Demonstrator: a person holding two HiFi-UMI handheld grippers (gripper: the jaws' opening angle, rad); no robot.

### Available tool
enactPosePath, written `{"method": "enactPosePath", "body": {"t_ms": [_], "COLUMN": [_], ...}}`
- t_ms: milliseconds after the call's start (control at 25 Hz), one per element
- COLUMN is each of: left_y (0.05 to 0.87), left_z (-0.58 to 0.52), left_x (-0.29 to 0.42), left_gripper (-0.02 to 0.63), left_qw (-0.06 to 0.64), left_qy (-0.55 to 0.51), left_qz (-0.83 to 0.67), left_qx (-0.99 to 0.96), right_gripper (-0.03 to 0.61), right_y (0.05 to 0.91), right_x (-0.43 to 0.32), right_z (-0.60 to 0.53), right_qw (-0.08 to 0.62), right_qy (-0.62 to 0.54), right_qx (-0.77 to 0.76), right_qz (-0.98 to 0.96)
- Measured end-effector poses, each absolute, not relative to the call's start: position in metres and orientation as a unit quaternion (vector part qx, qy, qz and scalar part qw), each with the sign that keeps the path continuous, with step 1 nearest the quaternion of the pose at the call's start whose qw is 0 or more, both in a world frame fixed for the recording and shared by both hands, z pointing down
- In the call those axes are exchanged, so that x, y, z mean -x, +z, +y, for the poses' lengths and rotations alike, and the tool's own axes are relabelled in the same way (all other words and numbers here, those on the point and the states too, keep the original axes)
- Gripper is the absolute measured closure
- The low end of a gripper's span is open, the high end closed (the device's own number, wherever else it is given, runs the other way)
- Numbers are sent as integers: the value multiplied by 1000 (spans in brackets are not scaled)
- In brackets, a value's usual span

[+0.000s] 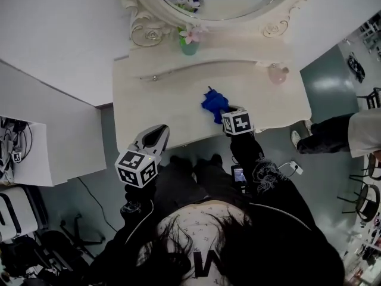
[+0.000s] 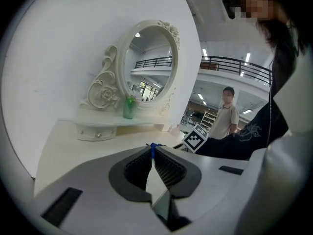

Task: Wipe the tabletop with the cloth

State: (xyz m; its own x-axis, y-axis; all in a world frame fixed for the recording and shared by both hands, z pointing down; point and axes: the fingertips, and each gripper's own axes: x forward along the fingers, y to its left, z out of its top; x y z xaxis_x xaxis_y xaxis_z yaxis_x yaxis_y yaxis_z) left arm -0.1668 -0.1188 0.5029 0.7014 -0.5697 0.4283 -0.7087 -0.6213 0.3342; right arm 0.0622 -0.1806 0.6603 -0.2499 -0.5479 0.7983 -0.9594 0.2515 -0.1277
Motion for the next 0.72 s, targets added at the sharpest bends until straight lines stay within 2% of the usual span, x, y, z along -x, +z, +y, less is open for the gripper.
{"method": "enactPosePath", "body": {"t_ms": [320,720], "left_y": [501,509], "left_z": [-114,-117], "left_x": [79,1], "left_gripper": [609,609], "left_qw": [243,248], "left_qy": [152,142], "left_qz": [-338,-353], "left_qx": [-896,-891], "right_gripper": [495,495], "right_y": [660,659], "right_x": [-201,-379], "right_z": [-171,-163], "right_qw": [330,344], "right_qy": [320,318], "right_qx": [-557,-615], "right_qz": [-692,-634]}}
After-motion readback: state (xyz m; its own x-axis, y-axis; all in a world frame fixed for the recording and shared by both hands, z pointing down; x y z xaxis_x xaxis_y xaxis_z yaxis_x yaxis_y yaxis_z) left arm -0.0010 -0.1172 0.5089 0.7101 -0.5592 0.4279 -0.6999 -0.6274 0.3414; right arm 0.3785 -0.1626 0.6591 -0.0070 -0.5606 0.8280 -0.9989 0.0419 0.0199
